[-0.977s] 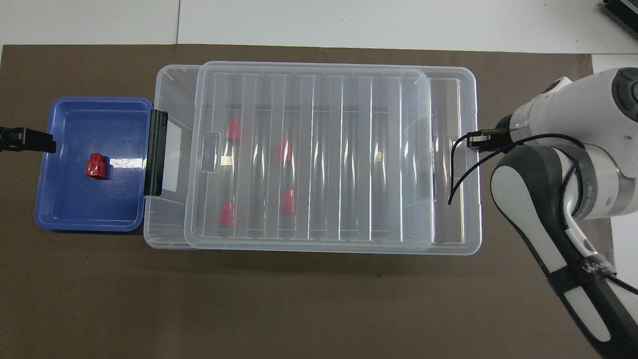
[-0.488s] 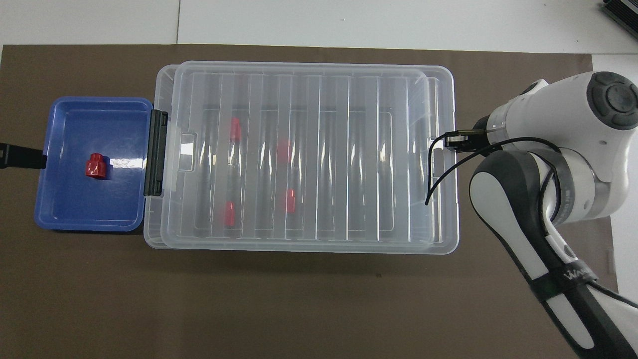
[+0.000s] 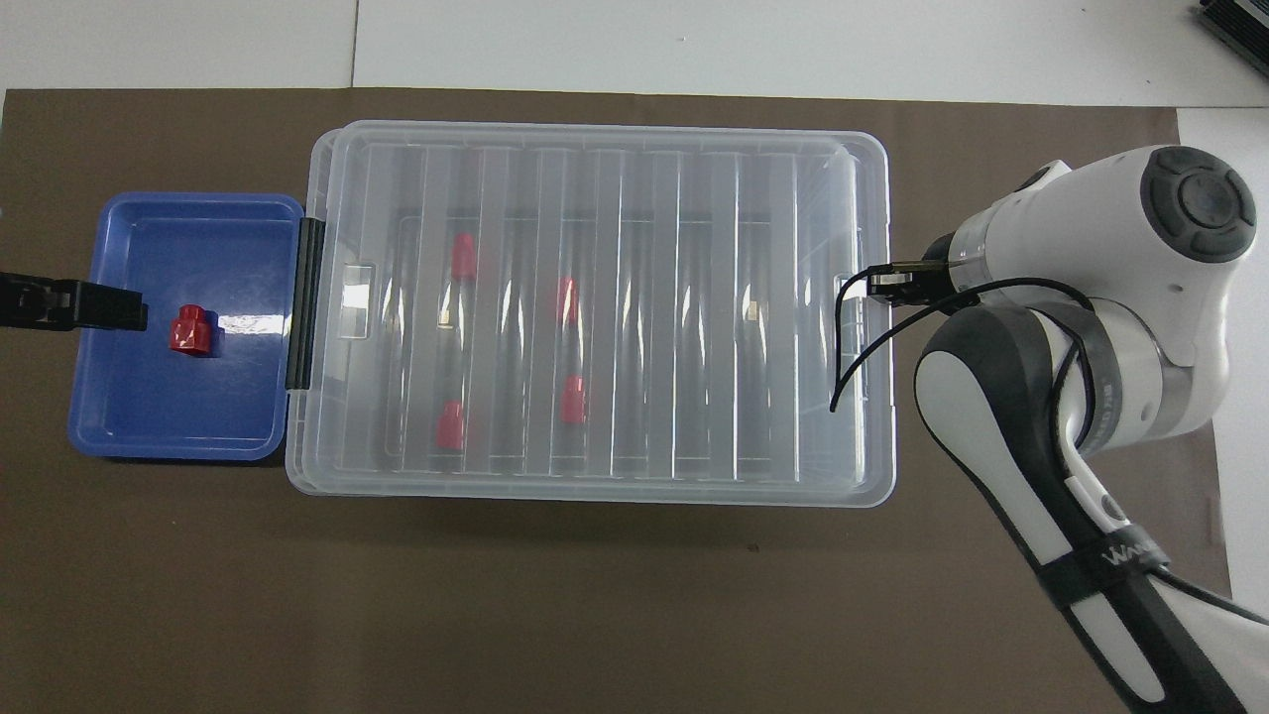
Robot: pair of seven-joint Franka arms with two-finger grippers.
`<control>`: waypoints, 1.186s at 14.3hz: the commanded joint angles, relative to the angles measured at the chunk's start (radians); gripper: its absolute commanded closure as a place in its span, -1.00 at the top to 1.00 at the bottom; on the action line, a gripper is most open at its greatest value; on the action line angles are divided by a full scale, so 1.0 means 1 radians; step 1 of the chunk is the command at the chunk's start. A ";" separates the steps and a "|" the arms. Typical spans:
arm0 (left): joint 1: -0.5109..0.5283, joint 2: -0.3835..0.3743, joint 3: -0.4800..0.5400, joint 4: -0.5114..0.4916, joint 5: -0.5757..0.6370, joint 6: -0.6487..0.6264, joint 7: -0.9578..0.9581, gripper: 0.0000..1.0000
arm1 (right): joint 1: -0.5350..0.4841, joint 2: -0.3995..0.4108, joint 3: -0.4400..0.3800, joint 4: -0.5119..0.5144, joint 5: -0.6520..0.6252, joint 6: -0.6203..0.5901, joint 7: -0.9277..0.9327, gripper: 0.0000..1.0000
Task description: Place red block in blue tray from box
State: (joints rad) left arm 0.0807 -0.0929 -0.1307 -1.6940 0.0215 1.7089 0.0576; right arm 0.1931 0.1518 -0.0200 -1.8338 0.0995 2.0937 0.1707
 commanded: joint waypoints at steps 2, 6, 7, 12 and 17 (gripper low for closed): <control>-0.009 -0.008 0.013 -0.004 -0.017 -0.026 -0.013 1.00 | 0.002 0.000 0.003 -0.015 0.023 0.006 0.015 -1.00; 0.007 -0.018 0.020 0.000 -0.017 -0.080 -0.016 1.00 | -0.043 -0.023 -0.008 0.005 -0.018 -0.013 0.012 1.00; 0.002 -0.011 0.023 0.004 -0.017 -0.075 -0.016 1.00 | -0.061 -0.038 -0.008 0.019 -0.055 -0.039 0.010 1.00; -0.131 0.085 0.161 0.100 -0.017 -0.149 -0.016 1.00 | -0.139 -0.104 -0.008 0.096 -0.155 -0.225 -0.013 1.00; -0.141 0.044 0.141 0.074 -0.015 -0.160 -0.018 1.00 | -0.193 -0.130 -0.008 0.243 -0.139 -0.476 -0.056 1.00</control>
State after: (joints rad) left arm -0.0417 -0.0419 -0.0009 -1.6295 0.0188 1.5800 0.0501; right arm 0.0208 0.0161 -0.0353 -1.6645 -0.0415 1.7131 0.1330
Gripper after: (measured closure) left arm 0.000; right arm 0.000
